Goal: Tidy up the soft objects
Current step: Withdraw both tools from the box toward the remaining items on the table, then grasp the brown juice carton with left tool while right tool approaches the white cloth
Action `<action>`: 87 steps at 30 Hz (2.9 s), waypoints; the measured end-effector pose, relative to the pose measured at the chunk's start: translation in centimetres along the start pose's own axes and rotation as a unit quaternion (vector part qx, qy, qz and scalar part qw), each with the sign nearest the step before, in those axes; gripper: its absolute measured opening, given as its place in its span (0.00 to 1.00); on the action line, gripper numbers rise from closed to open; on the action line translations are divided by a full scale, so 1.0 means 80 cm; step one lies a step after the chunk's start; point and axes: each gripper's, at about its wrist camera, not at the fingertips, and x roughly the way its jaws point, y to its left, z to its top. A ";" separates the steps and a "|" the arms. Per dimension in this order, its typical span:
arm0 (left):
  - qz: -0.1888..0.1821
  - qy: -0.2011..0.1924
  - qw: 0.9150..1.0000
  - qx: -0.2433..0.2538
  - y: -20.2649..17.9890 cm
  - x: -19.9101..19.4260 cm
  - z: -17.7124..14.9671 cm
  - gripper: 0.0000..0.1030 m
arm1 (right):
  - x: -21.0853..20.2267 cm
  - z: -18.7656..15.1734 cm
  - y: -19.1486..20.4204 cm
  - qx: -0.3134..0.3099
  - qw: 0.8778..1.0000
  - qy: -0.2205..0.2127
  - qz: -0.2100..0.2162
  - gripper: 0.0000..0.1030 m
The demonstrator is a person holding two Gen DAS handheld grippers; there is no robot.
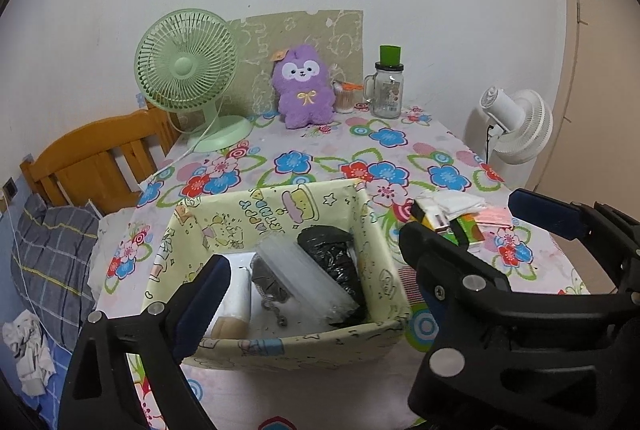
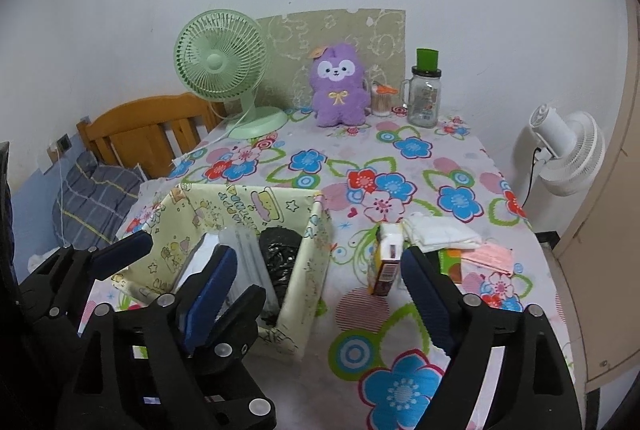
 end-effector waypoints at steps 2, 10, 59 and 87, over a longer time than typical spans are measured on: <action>0.000 -0.002 1.000 0.000 -0.005 -0.004 0.001 0.94 | -0.005 0.000 -0.005 0.001 1.000 -0.004 0.000 0.87; 0.000 -0.002 1.000 0.008 -0.029 -0.013 0.004 0.94 | -0.021 -0.003 -0.027 0.011 1.000 -0.015 -0.002 0.91; -0.035 -0.001 0.999 0.017 -0.157 0.030 0.015 0.94 | -0.030 -0.021 -0.170 0.022 0.999 -0.031 -0.020 0.91; -0.031 0.036 0.999 0.007 -0.164 0.120 0.017 0.80 | 0.043 -0.029 -0.213 0.040 0.998 0.006 -0.044 0.91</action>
